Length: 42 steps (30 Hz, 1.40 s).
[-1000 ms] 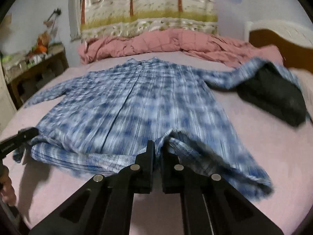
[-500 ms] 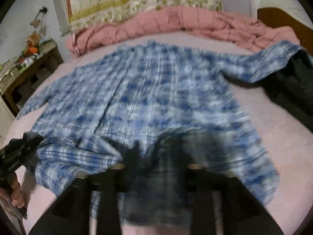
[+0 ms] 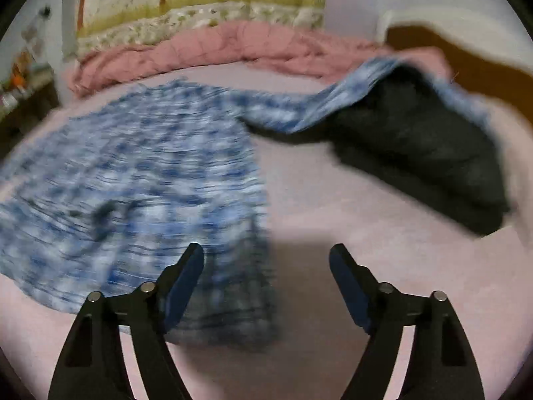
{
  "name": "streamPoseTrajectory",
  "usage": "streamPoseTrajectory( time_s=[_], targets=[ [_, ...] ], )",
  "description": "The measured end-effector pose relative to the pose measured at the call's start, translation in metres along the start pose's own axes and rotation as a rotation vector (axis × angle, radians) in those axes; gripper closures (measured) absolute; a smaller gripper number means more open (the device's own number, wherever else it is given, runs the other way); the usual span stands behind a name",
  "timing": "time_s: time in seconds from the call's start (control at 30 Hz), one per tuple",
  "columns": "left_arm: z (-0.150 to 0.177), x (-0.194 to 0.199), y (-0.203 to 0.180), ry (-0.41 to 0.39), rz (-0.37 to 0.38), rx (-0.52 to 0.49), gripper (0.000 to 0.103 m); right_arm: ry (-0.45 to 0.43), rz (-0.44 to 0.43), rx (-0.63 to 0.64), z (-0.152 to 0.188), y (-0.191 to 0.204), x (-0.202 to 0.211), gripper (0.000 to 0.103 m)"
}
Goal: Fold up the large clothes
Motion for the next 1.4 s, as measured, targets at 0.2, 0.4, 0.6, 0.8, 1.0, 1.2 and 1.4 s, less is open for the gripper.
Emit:
streamPoseTrajectory(
  time_s=[0.2,0.4,0.6,0.8,1.0,1.2,1.4],
  targets=[
    [0.002,0.007,-0.011,-0.041,-0.009,-0.091,0.098,-0.026,0.024,0.015,-0.006,0.017,-0.008,0.098],
    [-0.012,0.019,0.009,-0.098,-0.077,-0.02,0.098,-0.166,0.141,-0.01,-0.024,0.002,0.027,0.1],
    [0.013,-0.016,0.005,0.034,-0.165,-0.079,0.094,0.01,0.182,0.035,0.008,0.001,-0.012,0.1],
    [-0.004,0.028,0.007,-0.112,-0.133,-0.026,0.086,-0.028,0.16,0.004,0.008,-0.007,0.008,0.093],
    [-0.023,0.111,-0.031,-0.33,-0.053,-0.027,0.043,-0.217,0.104,-0.001,-0.008,0.024,0.054,0.033],
    [-0.008,0.1,-0.054,-0.256,0.003,-0.041,0.028,-0.276,-0.017,0.05,-0.006,0.079,0.061,0.03],
    [0.0,0.092,-0.083,-0.235,0.016,-0.109,0.005,-0.34,-0.068,0.201,0.004,0.123,0.082,0.015]
  ],
)
Point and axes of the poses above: each gripper's, at about its wrist camera, not at the fingertips, and x roughly against the way its jaws point, y to its left, z to its underside, the point moved 10 cm from there along -x, roughly the way its jaws point, and after that the axes turned 1 degree about z, right-handed, at the moved point
